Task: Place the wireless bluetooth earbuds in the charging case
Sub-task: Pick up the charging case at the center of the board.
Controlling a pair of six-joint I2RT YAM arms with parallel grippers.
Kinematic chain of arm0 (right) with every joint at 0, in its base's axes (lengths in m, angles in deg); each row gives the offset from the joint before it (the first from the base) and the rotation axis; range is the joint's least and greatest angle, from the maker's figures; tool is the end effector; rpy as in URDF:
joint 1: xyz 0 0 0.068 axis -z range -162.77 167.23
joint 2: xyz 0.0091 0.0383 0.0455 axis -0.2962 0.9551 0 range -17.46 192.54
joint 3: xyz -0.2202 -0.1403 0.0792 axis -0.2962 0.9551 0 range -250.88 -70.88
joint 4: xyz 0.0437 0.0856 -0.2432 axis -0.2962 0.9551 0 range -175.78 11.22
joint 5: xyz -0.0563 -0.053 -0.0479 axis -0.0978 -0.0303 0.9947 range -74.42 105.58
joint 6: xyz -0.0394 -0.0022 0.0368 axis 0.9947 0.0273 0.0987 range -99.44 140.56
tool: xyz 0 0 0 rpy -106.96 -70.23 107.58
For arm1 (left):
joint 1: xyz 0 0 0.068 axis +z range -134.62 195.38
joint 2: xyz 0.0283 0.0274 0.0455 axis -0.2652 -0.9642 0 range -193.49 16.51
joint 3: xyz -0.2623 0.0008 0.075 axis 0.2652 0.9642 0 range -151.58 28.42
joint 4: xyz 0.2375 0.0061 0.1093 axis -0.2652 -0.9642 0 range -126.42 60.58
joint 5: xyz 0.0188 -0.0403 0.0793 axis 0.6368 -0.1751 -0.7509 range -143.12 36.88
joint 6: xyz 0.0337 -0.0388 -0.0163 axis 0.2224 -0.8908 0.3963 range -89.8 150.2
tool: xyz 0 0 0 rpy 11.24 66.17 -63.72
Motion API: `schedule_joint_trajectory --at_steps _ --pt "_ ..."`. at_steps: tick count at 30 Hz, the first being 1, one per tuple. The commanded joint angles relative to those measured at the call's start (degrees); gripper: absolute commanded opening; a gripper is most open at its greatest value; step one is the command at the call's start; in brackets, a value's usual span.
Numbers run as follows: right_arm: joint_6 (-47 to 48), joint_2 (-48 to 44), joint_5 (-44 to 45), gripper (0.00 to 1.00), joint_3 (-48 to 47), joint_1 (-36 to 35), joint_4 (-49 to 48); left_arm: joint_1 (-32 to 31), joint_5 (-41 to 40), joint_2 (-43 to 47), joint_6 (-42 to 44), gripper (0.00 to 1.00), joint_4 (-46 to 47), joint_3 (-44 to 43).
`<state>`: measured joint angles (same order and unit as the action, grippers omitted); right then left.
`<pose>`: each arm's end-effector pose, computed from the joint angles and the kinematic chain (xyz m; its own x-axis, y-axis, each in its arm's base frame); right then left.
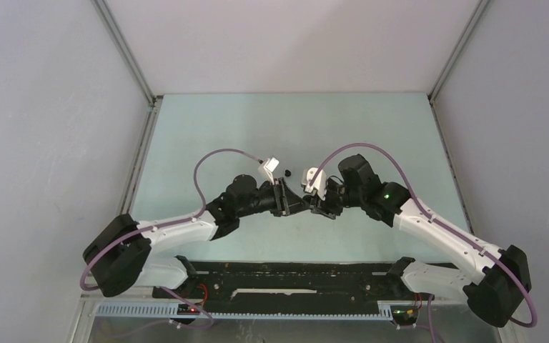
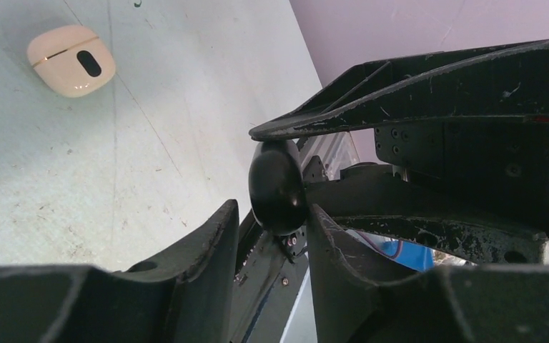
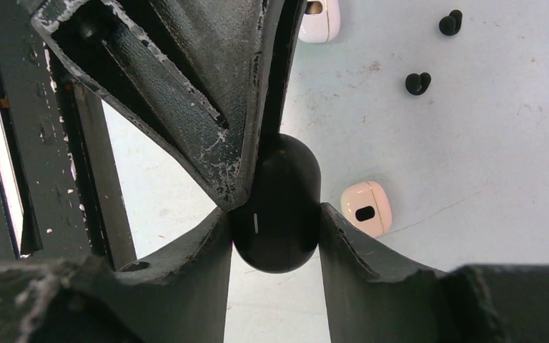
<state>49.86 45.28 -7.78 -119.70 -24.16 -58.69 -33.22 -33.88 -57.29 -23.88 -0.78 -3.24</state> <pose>0.1646 0.1639 0.2775 -0.0224 -0.6186 -0.7854 -0.9660 0.2157 -0.1424 0.1718 -0.2124 0.2220 -0.8357 -0.2083 -0.5081 0.4147 0.3672 -0.8326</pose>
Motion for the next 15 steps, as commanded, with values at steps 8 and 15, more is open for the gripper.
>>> schedule_joint_trajectory --at_steps 8,15 --pt "1.73 -0.56 -2.29 0.41 -0.05 -0.89 -1.29 -0.34 3.69 -2.88 0.11 0.14 4.5 -2.13" --pt "0.31 -2.84 -12.92 0.65 -0.71 3.28 0.96 -0.42 3.72 -2.06 7.85 0.0 8.06 1.3"
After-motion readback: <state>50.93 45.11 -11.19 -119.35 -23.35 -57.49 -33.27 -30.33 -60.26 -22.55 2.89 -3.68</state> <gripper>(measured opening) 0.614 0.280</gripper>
